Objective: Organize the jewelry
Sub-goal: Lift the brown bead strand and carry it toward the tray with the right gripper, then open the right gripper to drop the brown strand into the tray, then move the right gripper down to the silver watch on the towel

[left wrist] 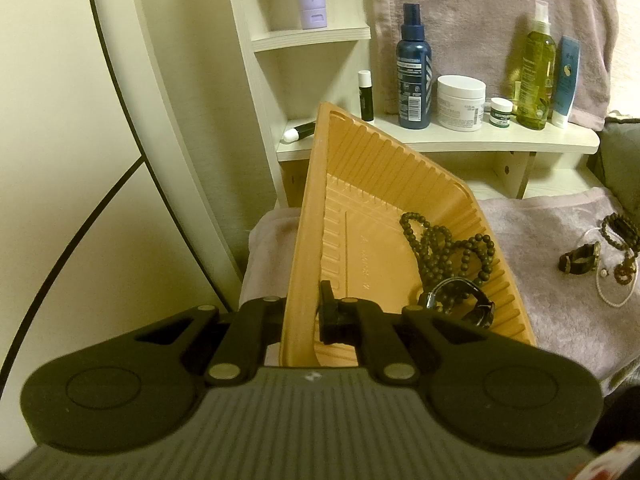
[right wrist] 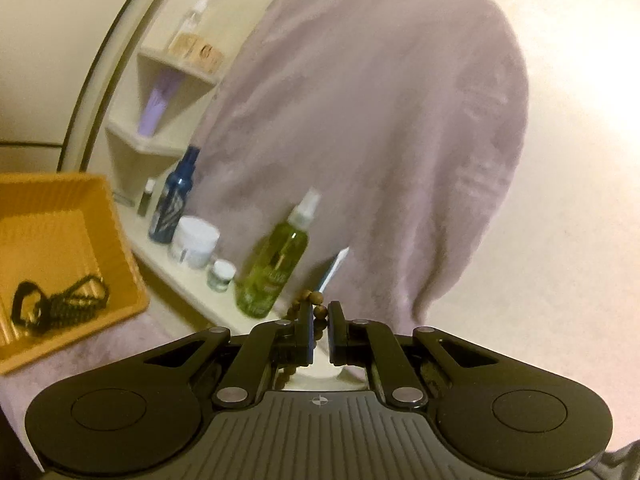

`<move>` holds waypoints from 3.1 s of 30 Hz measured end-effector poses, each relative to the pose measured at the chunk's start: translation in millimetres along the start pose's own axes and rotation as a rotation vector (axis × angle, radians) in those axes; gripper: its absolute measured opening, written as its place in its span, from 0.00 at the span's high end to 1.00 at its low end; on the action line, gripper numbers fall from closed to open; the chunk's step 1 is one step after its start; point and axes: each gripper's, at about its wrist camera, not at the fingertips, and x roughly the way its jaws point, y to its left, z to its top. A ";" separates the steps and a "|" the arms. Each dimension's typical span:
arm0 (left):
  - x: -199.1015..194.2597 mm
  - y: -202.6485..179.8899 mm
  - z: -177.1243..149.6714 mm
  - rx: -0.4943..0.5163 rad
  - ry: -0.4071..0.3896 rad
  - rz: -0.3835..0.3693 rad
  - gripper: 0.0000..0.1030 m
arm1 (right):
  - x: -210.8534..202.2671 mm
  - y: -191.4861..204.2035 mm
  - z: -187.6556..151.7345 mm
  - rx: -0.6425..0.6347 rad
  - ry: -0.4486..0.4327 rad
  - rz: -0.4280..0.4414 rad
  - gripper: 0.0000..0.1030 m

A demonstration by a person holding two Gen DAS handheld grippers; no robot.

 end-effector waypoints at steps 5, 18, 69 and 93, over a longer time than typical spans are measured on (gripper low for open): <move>0.0 0.0 0.2 -0.002 0.001 0.000 0.94 | -3.3 -0.9 12.1 -0.014 -0.035 0.005 0.93; -0.1 -0.8 1.0 0.005 0.004 0.000 0.94 | 8.7 34.6 49.8 -0.013 -0.121 0.133 0.93; 0.9 2.0 2.4 0.003 0.013 -0.009 0.94 | 126.2 189.0 29.6 0.322 0.232 0.838 0.85; -0.2 -1.8 3.9 0.020 0.011 -0.005 0.94 | 80.5 100.0 -49.7 0.459 0.359 0.481 0.43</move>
